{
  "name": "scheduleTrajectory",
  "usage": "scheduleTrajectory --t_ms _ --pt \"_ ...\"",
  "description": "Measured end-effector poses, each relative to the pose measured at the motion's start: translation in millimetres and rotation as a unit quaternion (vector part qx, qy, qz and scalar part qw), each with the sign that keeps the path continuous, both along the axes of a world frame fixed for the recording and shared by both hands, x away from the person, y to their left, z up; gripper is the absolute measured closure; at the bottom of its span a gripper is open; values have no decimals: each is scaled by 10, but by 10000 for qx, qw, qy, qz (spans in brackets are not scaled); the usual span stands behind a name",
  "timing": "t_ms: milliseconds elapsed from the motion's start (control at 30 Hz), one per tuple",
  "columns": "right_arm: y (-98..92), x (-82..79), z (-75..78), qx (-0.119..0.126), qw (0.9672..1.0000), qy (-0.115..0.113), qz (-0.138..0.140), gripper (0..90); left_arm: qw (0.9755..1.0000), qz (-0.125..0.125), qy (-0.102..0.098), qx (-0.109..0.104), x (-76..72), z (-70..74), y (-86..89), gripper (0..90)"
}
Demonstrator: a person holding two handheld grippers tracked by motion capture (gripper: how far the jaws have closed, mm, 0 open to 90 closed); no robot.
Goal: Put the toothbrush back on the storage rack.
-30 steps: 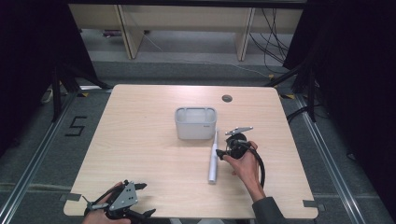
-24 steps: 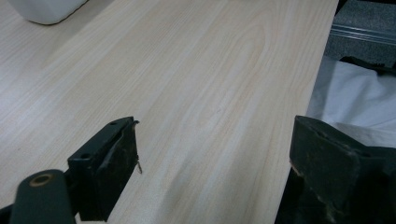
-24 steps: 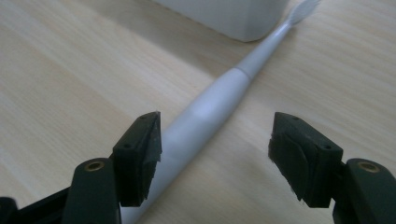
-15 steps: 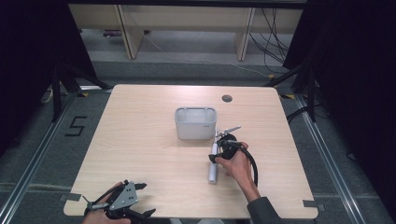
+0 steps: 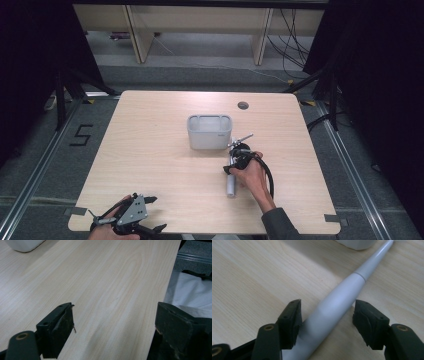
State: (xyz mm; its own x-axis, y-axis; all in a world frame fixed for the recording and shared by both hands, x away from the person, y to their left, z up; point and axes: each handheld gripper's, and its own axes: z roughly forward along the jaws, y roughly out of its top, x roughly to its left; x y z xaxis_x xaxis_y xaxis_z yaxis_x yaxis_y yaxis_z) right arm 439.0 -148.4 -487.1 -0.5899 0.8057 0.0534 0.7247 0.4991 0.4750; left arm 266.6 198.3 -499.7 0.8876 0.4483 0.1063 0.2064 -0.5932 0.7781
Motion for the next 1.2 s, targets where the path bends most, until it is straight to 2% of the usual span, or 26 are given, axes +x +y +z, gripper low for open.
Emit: scheduleTrajectory --t_ms 33,100,167,200,233,333,433,533,600,633,667,700,733,767,800,833,900,967,1000,1033,1067,1100,1200 --pt "4 -12 15 82 9997 179 -120 436 10000 -10 -32 48 4 5 4 147" --pt "-29 -12 17 66 9998 173 -82 461 10000 17 42 -5 -11 3 -7 147" --pt "-38 -15 19 74 9995 281 -121 474 10000 23 29 -8 -6 4 -6 147" --pt "-38 -15 19 74 9995 281 -121 474 10000 23 29 -8 -6 4 -6 147" --pt "-76 -4 28 34 9998 184 -77 491 10000 20 13 -71 -8 -3 -8 147" --pt "-99 -7 46 18 9997 218 -91 504 10000 13 6 -72 -7 -8 -7 147" --pt "-150 9 51 43 9998 181 -96 526 10000 11 52 1 -10 8 -5 147" --pt "-213 19 60 1 9992 363 -184 548 10000 0 -3 9 1 -1 -1 147" --pt "-228 26 58 20 9992 356 -165 552 10000 -12 7 19 1 5 1 147" --pt "-251 29 57 -27 9990 401 -213 563 9999 -34 103 52 -8 18 3 147" --pt "-251 29 57 -27 9990 401 -213 563 9999 -34 103 52 -8 18 3 147" --pt "-259 34 58 -62 9990 386 -204 566 10000 19 15 -61 -6 -7 -9 147" --pt "-280 52 65 -115 9989 421 -160 574 10000 -2 -1 9 1 -1 -2 147" --pt "-260 37 77 -49 9975 622 -342 576 10000 -1 -6 6 1 -1 -1 147" --pt "-260 37 77 -49 9975 622 -342 576 10000 28 14 -73 -7 -7 -11 147" --pt "-292 82 70 -207 9988 429 -66 581 10000 18 35 1 -9 2 -7 147" --pt "-286 83 74 -220 9985 486 -110 582 10000 26 34 -38 -5 -4 -9 147" --pt "-280 109 80 -318 9982 514 -69 585 10000 -3 0 10 0 -3 0 147" --pt "-265 109 89 -358 9973 625 -174 586 10000 -3 0 10 0 -3 0 147" --pt "-272 133 70 -447 9978 492 -60 587 10000 -44 39 38 1 1 4 147" --pt "-272 133 70 -447 9978 492 -60 587 10000 -44 39 38 1 1 4 147" --pt "-235 137 95 -565 9953 764 -198 587 10000 -13 -24 89 8 6 9 147" --pt "-227 160 83 -637 9954 710 -106 588 9999 -57 -11 132 9 9 15 147"
